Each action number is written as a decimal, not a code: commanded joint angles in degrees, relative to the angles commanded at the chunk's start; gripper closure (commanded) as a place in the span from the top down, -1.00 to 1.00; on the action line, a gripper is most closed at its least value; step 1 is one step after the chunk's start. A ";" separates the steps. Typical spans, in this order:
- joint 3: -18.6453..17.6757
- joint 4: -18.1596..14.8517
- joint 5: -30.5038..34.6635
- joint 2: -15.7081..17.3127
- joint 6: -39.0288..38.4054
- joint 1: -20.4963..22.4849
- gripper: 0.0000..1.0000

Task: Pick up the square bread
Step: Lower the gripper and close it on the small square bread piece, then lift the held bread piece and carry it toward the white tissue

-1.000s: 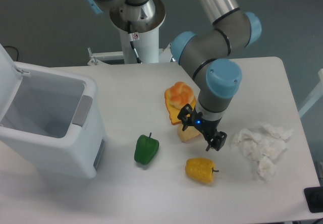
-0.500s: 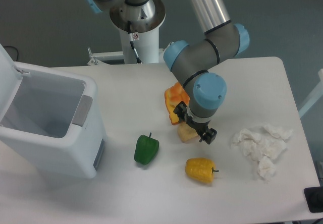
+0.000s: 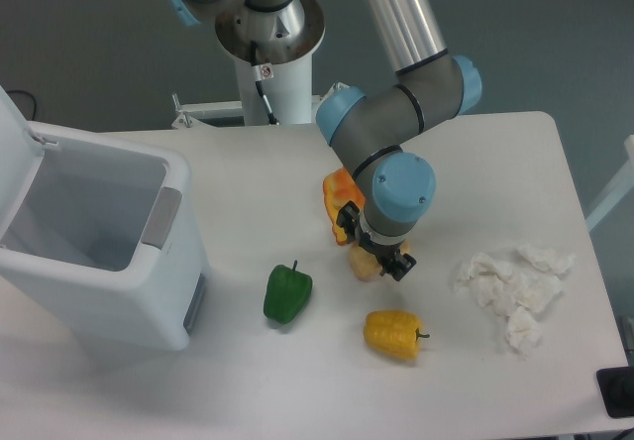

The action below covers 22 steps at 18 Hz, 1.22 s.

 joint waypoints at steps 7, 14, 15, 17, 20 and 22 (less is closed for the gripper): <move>2.11 0.00 0.00 0.26 -0.35 -0.09 -0.34; 10.35 -0.17 0.09 0.26 0.26 0.61 -0.23; 11.68 -0.26 0.00 0.26 0.35 1.14 -0.28; 13.70 -0.35 -0.35 -0.09 0.26 2.10 -0.31; 15.03 -0.35 0.00 -0.35 -0.27 2.90 -0.42; 16.51 -0.35 0.17 -0.52 -0.27 4.04 -0.51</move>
